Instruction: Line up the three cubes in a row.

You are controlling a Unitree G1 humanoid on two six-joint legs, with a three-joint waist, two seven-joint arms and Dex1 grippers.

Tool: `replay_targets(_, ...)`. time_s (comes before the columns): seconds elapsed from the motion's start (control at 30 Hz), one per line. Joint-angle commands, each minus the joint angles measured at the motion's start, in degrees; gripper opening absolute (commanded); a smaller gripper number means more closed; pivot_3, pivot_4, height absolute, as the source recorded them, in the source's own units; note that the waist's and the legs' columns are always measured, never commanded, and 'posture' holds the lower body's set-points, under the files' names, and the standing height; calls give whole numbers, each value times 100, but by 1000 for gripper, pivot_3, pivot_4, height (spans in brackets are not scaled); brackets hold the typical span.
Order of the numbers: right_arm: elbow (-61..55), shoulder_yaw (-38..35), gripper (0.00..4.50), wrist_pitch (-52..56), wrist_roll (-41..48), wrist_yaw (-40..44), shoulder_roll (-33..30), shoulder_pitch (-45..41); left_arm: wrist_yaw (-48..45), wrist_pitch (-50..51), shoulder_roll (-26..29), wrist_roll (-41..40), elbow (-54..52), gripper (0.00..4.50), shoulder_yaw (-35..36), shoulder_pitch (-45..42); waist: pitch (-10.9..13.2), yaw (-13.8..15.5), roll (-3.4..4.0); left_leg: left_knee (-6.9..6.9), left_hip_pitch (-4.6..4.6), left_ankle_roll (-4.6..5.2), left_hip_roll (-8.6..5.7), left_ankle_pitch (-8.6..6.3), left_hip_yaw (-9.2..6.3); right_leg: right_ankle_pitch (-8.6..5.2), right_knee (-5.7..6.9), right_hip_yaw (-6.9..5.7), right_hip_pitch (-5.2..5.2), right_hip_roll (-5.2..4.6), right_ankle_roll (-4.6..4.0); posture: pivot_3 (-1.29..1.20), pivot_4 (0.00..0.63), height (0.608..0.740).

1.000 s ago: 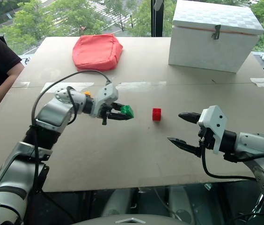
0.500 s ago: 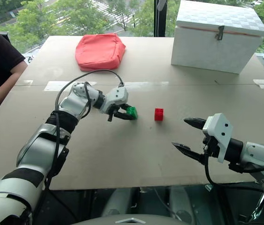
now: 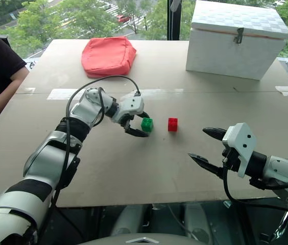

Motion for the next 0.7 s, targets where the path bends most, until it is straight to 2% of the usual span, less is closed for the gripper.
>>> replay_targets(0.03, -121, -99, 4197, -48, 78, -35, -53, -120, -157, 947, 624, -518, -1288, 4212, 645, 188, 0, -36, 1, 0, 1, 0, 4, 0, 1, 0, 1, 2, -1, 2, -1, 0, 150, 740)
replay_targets(0.17, -21, 67, 4197, -114, 32, -14, -12, -246, 206, 2203, 1266, -878, -2211, 4212, 1295, 504, 0, -73, 2, -1, 4, 0, 18, 0, -2, -1, 3, -1, -2, 10, 1, 0, 150, 740)
replay_targets(0.33, 151, 281, 4197, -245, -81, 35, 37, -385, 1714, 3099, 1670, -842, -1902, 4212, 2114, 635, -1, -65, 2, 0, 11, 0, 20, 0, -1, -14, 4, -1, 4, 12, 22, 0, 150, 740)
replay_targets(0.4, 187, 342, 4197, -283, -98, 47, 56, -425, 2133, 3019, 1771, -736, -1732, 4212, 2236, 774, -1, -46, 1, 0, 11, -1, 19, 0, 0, -14, 4, -1, 5, 11, 22, 0, 150, 740)
replay_targets(0.5, 252, 443, 4197, -317, -121, 62, 94, -500, 1912, 2862, 1903, -883, -1597, 4212, 2230, 1043, -1, -11, 1, 0, 10, -1, 19, 0, 2, -8, 3, 0, 4, 10, 14, 0, 150, 740)
replay_targets(0.7, 358, 545, 4197, -400, -207, 103, 123, -590, 1695, 1053, 2004, -216, 349, 4212, 1617, 407, -2, 29, -2, 0, 8, -1, 13, 0, 26, -1, 1, -6, 4, 12, -1, 0, 150, 740)
